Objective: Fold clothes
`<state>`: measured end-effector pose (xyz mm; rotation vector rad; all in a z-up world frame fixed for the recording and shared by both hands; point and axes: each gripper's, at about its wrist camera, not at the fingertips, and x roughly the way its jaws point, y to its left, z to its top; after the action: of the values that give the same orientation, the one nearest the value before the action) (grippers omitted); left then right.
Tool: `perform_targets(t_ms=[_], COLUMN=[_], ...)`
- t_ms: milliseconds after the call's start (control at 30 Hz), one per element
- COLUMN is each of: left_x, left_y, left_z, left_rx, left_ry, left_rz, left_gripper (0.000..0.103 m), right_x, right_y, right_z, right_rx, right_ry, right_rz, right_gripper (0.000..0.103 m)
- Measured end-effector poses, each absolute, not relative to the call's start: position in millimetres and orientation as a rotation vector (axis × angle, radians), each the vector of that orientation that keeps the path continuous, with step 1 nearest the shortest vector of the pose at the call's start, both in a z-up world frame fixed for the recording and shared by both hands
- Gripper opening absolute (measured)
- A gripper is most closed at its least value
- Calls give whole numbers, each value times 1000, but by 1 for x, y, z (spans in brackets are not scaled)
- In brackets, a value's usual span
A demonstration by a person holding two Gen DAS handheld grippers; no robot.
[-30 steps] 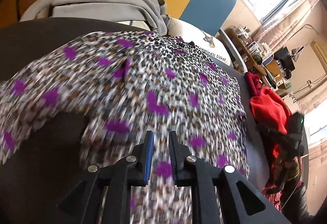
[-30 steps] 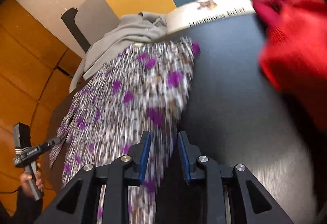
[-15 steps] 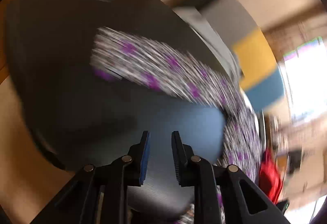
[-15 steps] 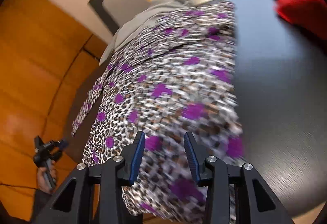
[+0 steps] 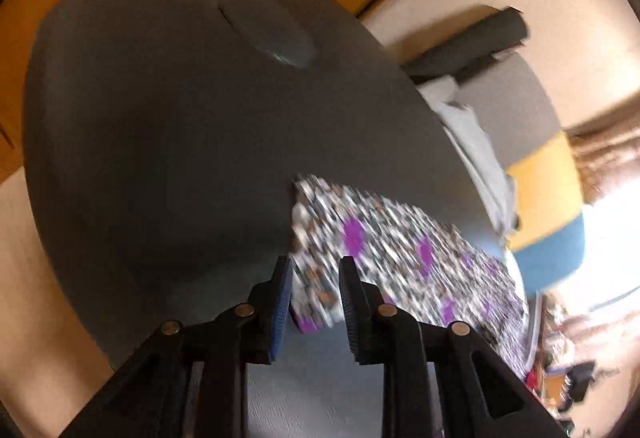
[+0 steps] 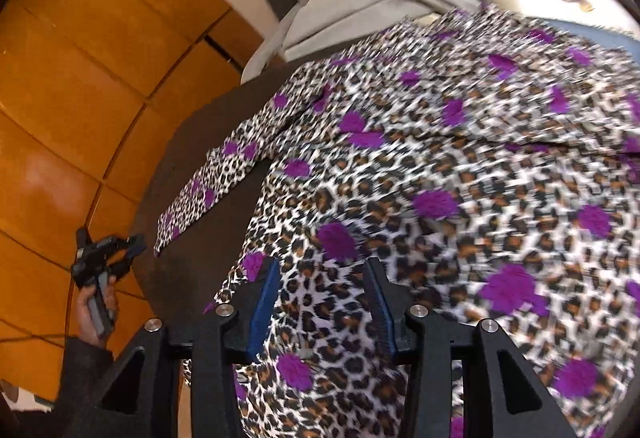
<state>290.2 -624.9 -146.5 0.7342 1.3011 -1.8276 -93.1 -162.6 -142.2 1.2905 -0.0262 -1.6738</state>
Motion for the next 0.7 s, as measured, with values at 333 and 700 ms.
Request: perform_targets(t_ms=[333,700], left_x=[246,243], left_y=[-638,-646], left_z=[-162,-148], left_rx=[870,775], left_ry=[1236,1476], left_rz=[-1788,-1824], left_gripper=[28,2], right_x=[-102,-97], right_y=[-164,-134], right_z=[-167,-171], right_rx=[1342,1349], right_ry=[-32,-63], right_rz=[-1666,-1695], right_gripper=[45,46])
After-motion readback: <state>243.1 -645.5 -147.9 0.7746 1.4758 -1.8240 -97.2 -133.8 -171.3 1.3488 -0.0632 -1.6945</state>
